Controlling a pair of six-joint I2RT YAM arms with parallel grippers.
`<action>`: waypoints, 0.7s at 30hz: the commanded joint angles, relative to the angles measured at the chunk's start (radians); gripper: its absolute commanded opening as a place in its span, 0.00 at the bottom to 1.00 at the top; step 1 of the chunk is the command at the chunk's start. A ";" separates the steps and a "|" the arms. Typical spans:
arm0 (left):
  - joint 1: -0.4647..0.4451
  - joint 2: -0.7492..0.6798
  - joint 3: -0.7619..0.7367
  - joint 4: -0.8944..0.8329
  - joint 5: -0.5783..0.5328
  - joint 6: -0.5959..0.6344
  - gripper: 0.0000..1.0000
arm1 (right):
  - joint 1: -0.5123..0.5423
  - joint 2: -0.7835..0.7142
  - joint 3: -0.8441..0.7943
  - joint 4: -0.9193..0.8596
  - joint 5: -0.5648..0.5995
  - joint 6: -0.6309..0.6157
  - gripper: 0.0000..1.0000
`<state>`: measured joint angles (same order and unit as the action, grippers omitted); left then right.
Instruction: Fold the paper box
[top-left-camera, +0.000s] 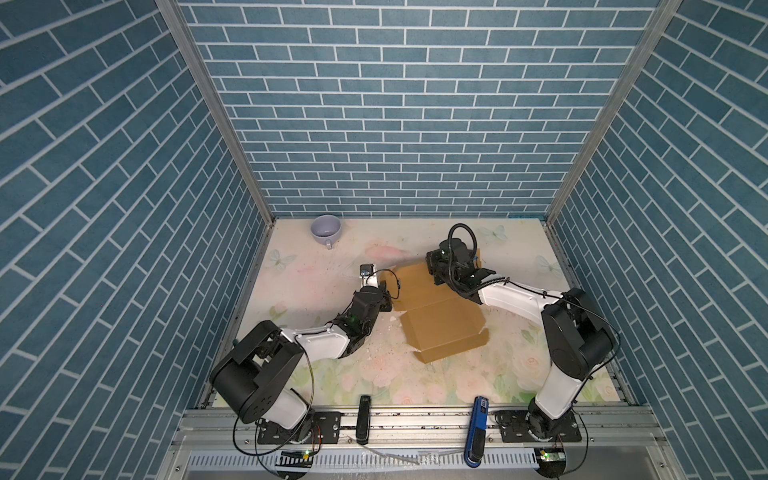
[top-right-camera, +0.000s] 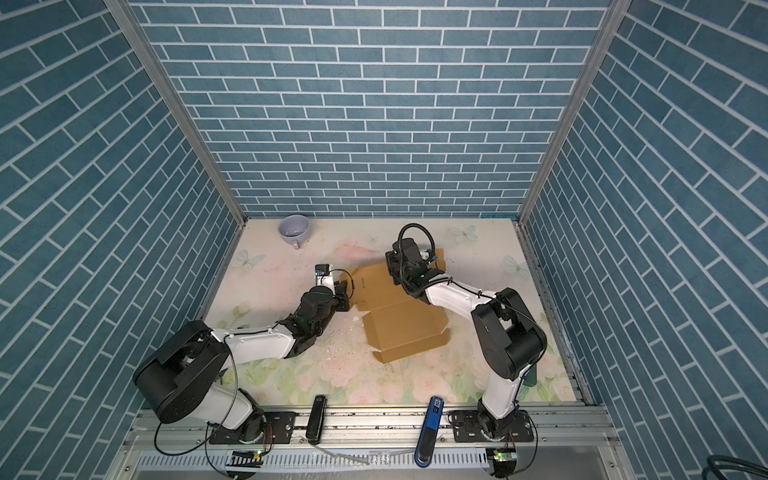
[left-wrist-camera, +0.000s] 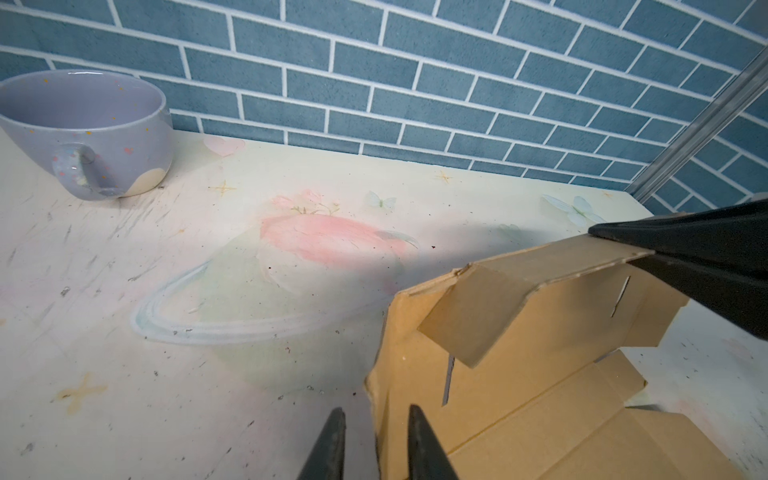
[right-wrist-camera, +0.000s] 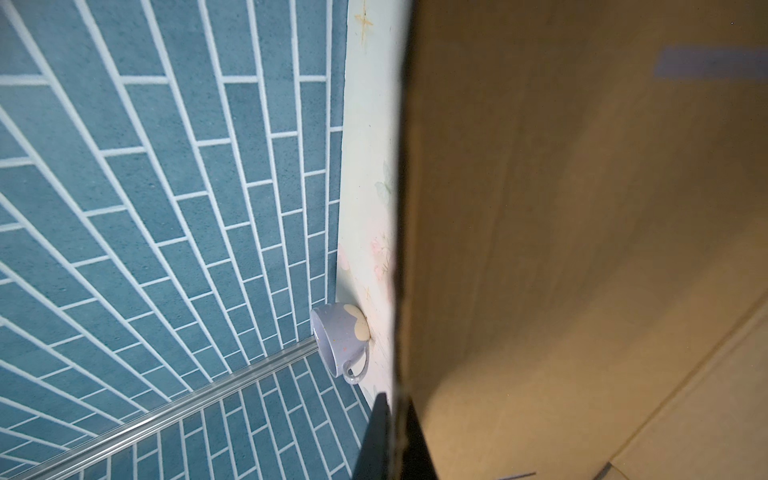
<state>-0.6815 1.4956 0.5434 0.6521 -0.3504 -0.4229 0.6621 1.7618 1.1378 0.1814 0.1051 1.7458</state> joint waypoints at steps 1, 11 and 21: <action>-0.005 -0.034 -0.018 -0.024 -0.009 -0.010 0.35 | 0.003 -0.031 -0.039 0.037 -0.007 -0.041 0.04; -0.006 -0.114 -0.043 -0.114 -0.018 -0.010 0.41 | 0.002 -0.066 -0.126 0.149 -0.060 -0.126 0.04; -0.006 -0.171 -0.036 -0.236 0.006 -0.011 0.48 | -0.019 -0.070 -0.203 0.355 -0.162 -0.198 0.04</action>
<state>-0.6815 1.3399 0.5117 0.4736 -0.3531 -0.4339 0.6514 1.6997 0.9657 0.4221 -0.0067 1.5982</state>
